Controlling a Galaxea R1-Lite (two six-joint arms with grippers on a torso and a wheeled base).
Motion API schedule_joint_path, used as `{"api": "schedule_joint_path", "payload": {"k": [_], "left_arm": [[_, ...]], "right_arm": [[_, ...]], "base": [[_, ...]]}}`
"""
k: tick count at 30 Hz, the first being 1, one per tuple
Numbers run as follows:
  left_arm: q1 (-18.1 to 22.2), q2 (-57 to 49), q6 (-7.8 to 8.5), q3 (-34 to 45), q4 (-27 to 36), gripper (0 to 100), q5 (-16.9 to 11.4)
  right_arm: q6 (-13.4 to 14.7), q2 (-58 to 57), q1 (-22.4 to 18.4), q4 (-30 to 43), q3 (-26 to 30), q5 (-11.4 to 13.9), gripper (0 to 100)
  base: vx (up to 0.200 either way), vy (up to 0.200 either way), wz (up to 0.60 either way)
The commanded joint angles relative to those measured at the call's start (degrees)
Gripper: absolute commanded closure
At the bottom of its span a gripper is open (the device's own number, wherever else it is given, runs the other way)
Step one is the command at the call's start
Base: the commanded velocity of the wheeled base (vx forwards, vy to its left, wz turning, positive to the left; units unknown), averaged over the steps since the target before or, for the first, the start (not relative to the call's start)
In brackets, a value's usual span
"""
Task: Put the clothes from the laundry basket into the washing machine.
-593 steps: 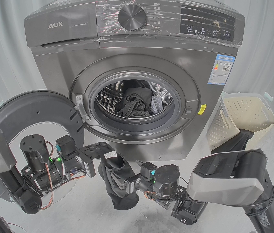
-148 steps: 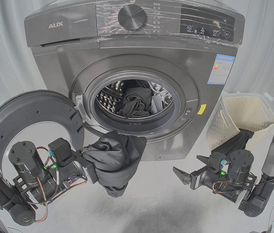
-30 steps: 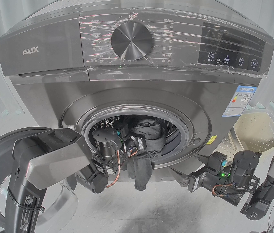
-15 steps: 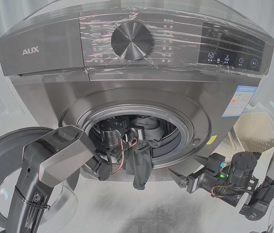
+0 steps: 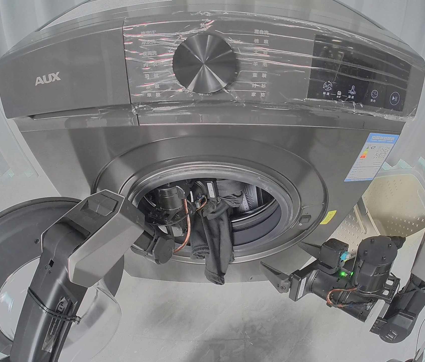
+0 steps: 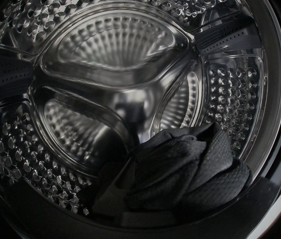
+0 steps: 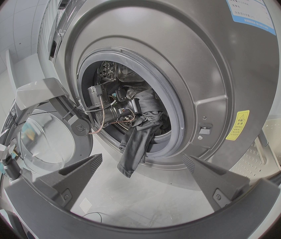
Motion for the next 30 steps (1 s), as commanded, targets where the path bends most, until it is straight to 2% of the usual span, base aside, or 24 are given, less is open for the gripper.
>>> {"api": "schedule_joint_path", "payload": {"k": [1,4,5,13,21,23,27,30], "left_arm": [[0.0,0.4,-0.04,-0.7,0.0,100,0.2],[-0.2,0.2,-0.04,0.2,0.0,100,0.2],[-0.3,0.1,-0.04,0.4,0.0,0,0.2],[-0.7,-4.4,0.04,8.8,2.1,0,-0.1],[-1.7,-8.8,0.31,19.1,3.6,0,-3.9],[-2.2,-9.3,0.84,21.1,3.6,0,-5.0],[-2.5,-9.2,3.38,23.9,3.4,0,-6.5],[-3.3,-8.9,4.0,24.7,3.4,0,-7.1]], "right_arm": [[0.0,0.2,0.1,0.0,0.0,0.0,0],[0.0,0.2,0.1,0.0,0.0,0.0,0],[0.0,0.2,0.1,0.0,0.0,0.0,0],[0.0,0.3,0.1,0.0,0.0,0.0,0],[0.0,0.3,0.1,0.0,0.0,0.0,0],[0.0,0.3,0.1,0.0,0.0,0.0,0],[0.0,0.5,0.1,0.0,0.0,0.0,0],[0.0,0.5,0.1,0.0,-0.1,0.0,0]], "base": [[0.0,0.0,0.0],[0.0,0.0,0.0],[0.0,0.0,0.0],[0.0,0.0,0.0],[0.0,0.0,0.0],[0.0,0.0,0.0],[0.0,0.0,0.0],[0.0,0.0,0.0]]}}
